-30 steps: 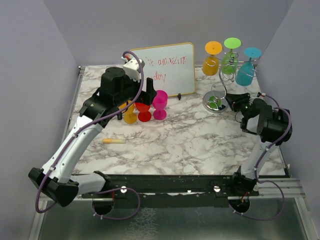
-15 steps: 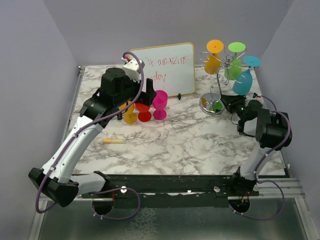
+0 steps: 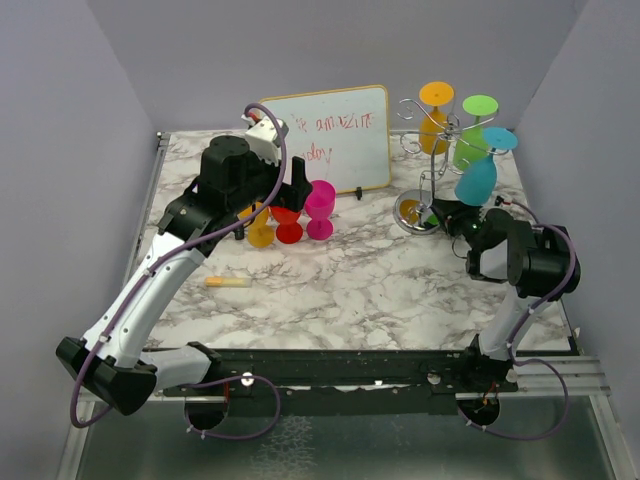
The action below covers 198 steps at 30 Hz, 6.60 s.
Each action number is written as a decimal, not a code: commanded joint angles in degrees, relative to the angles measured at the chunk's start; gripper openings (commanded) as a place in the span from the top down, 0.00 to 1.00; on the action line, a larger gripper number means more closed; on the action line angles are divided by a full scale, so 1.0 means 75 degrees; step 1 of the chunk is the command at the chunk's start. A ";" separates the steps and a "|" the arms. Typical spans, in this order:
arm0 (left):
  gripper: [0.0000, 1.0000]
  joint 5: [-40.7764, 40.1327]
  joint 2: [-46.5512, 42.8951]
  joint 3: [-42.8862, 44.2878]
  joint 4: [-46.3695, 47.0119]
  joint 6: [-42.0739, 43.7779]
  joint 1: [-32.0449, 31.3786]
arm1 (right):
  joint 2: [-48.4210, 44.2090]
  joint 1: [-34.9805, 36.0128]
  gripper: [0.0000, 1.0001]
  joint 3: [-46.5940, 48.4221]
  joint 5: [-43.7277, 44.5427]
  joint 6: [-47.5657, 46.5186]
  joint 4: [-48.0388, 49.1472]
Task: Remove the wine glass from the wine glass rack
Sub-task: Adjust the wine rack at the center of the board, then pick up the wine glass from the wine rack.
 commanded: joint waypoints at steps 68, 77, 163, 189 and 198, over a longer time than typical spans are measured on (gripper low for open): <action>0.01 -0.0090 -0.0356 -0.0515 0.0050 0.0211 0.0083 | -0.5804 -0.1985 0.40 0.4910 0.0754 -0.2444 -1.0652; 0.01 -0.0004 -0.0272 -0.0519 0.0058 0.0145 0.0095 | -0.5361 -0.2233 0.43 0.4522 -0.0619 -0.1771 -0.9120; 0.01 0.0184 -0.0159 -0.0434 -0.0034 0.0092 0.0095 | -0.6028 -0.2252 1.00 0.3774 -0.0809 -0.0029 -0.8820; 0.01 0.0431 0.0015 -0.0394 -0.0020 -0.0022 0.0095 | -0.4768 -0.2240 0.99 0.4443 -0.1357 0.0409 -0.7952; 0.01 0.0430 0.0032 -0.0369 -0.0023 -0.0045 0.0095 | -0.4728 -0.2234 0.99 0.4110 -0.0750 0.1125 -0.7295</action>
